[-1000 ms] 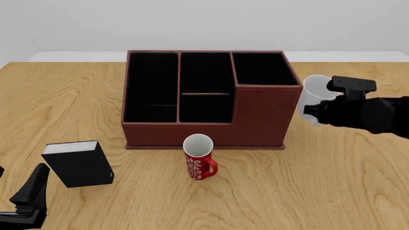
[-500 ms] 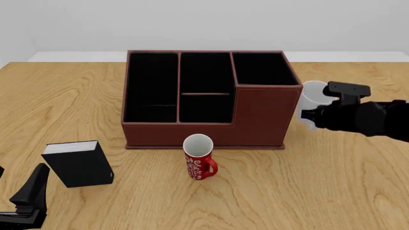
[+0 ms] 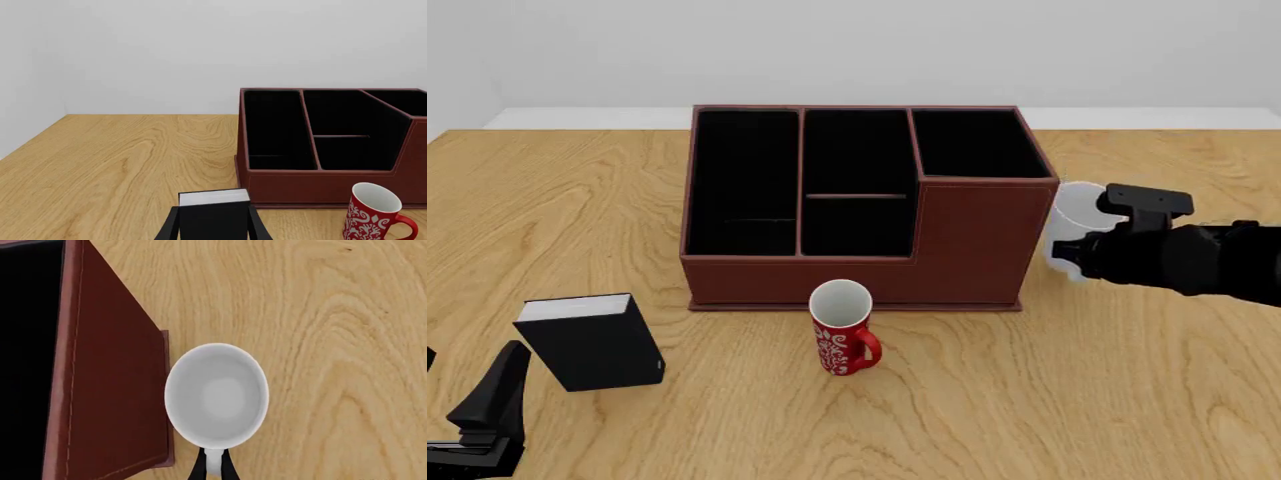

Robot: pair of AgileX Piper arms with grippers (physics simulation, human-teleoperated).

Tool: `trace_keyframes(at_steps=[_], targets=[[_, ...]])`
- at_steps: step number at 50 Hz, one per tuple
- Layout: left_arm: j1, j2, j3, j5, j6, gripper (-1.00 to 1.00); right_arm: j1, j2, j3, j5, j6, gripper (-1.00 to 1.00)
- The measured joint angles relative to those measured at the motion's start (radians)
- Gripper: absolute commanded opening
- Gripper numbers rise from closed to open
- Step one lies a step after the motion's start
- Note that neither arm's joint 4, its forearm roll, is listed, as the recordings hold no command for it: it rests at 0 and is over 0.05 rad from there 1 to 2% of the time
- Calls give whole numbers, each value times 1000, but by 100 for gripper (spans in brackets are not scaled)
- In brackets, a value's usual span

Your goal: Pick up the white mug and place it to the right of the caddy.

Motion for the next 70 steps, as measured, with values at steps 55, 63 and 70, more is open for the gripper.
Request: trace_keyframes(at_steps=[55, 63, 70], targets=[[0, 0, 0, 0, 0, 100, 3, 62, 31, -85, 29, -100], [0, 0, 0, 0, 0, 100, 0, 67, 26, -89, 30, -100], [0, 0, 0, 0, 0, 100, 0, 69, 26, -92, 33, -100]])
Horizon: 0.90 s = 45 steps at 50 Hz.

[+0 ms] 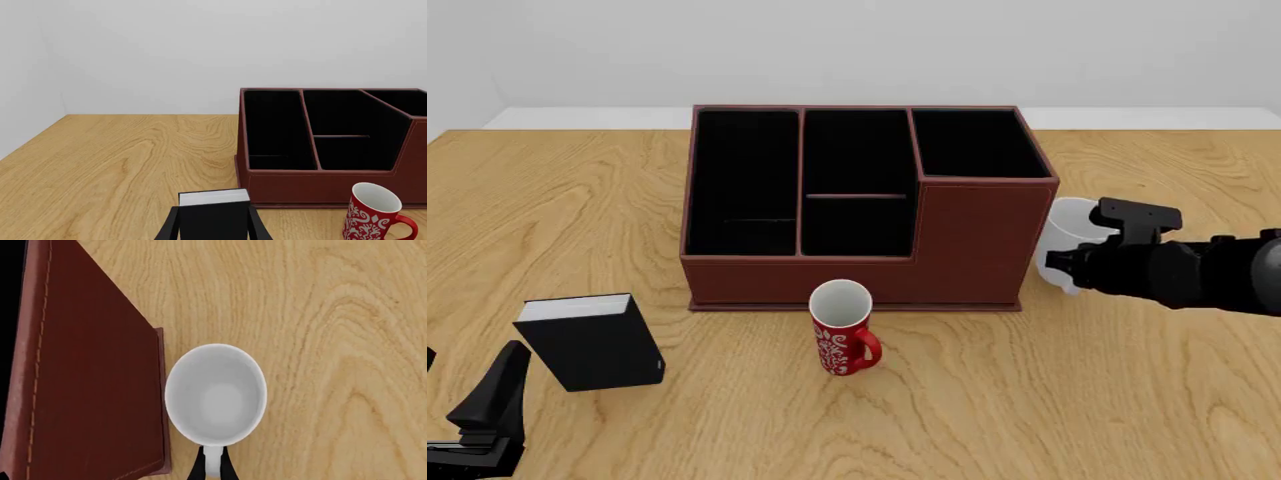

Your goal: Pick up the white mug and place it to the right of the caddy.

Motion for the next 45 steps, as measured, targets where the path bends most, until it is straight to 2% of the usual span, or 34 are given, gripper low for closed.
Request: trace_keyframes(at_steps=[6, 7, 26, 45], targets=[[0, 0, 0, 0, 0, 100, -2, 1, 1, -2, 2, -100], [0, 0, 0, 0, 0, 100, -2, 1, 1, -2, 2, 100], [0, 0, 0, 0, 0, 100, -12, 39, 11, -8, -3, 100], [0, 0, 0, 0, 0, 100, 4, 2, 55, -20, -3, 100]])
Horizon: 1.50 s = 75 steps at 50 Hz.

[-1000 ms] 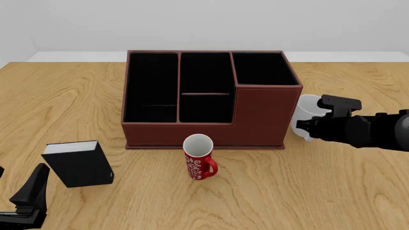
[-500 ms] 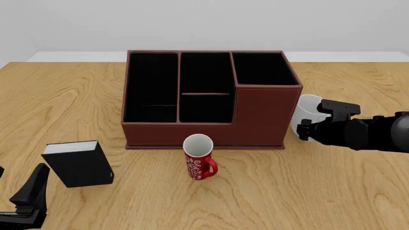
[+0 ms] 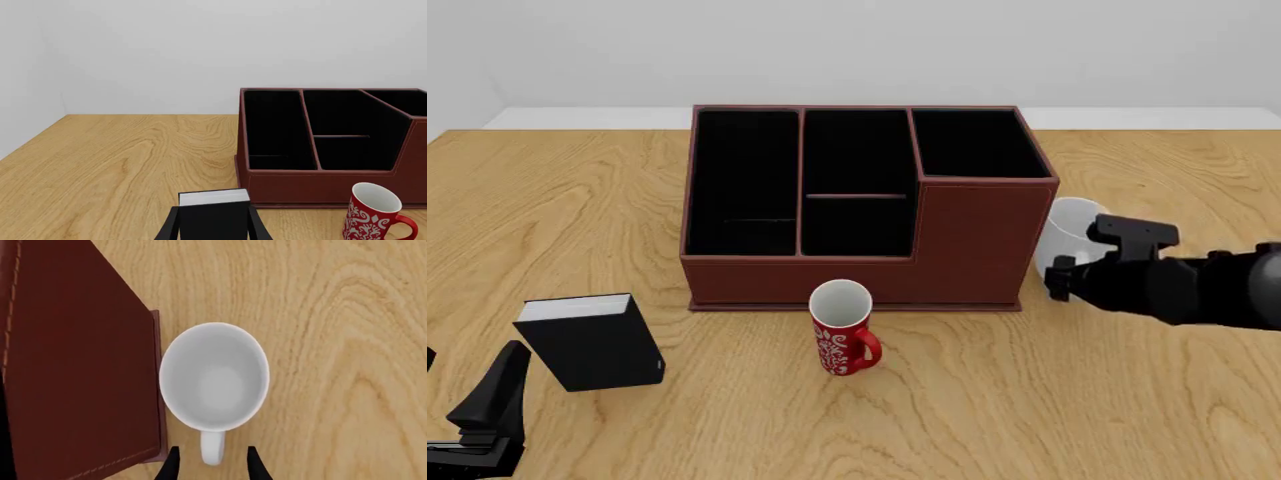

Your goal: Pick up the white mug and place it to the right of the caddy.

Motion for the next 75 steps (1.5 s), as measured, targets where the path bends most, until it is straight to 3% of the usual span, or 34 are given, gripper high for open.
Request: trace_keyframes(at_steps=[21, 75], targets=[[0, 0, 0, 0, 0, 100, -4, -71, 68, -17, -4, 100], [0, 0, 0, 0, 0, 100, 22, -361, 180, 67, -31, 100]])
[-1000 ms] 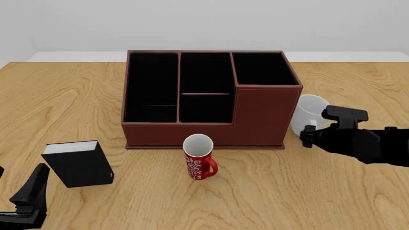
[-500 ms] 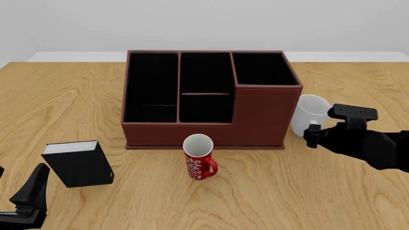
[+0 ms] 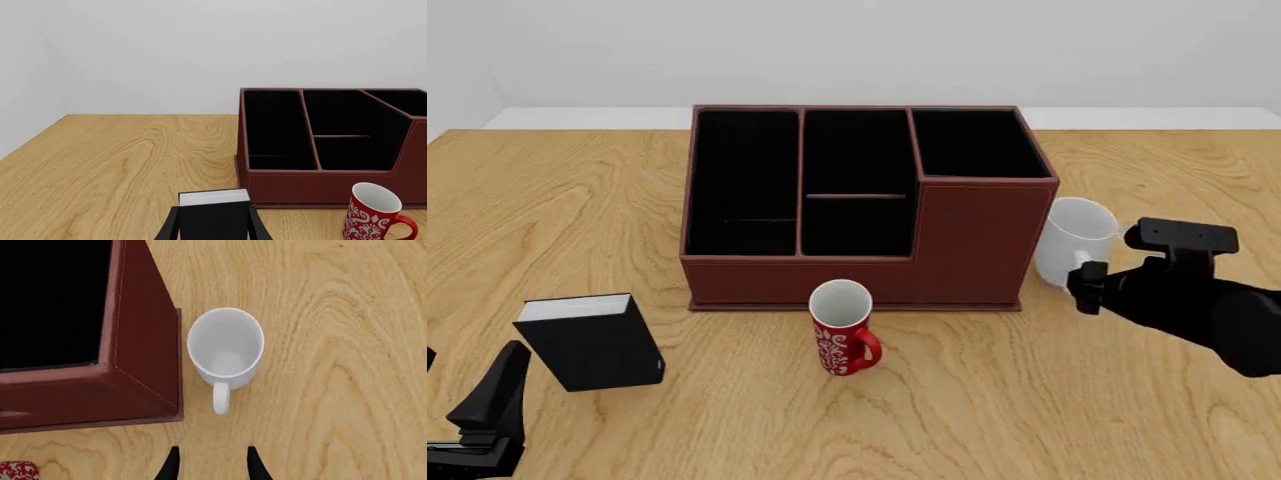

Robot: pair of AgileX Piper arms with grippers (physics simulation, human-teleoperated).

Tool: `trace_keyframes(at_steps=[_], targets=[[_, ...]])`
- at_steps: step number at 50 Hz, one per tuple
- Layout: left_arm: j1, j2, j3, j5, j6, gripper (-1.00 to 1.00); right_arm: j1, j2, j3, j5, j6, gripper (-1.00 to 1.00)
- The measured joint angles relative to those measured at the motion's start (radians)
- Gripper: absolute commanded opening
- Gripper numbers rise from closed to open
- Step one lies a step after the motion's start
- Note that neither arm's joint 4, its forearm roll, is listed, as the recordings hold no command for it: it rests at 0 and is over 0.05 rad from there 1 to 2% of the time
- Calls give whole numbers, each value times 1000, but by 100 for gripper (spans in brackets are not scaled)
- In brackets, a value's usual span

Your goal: Pick up the white mug and place it to the right of the caddy.

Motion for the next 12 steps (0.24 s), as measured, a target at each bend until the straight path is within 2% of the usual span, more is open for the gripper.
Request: trace_keyframes(at_steps=[12], targets=[[0, 0, 0, 0, 0, 100, 3, -58, 16, 22, -11, 100]])
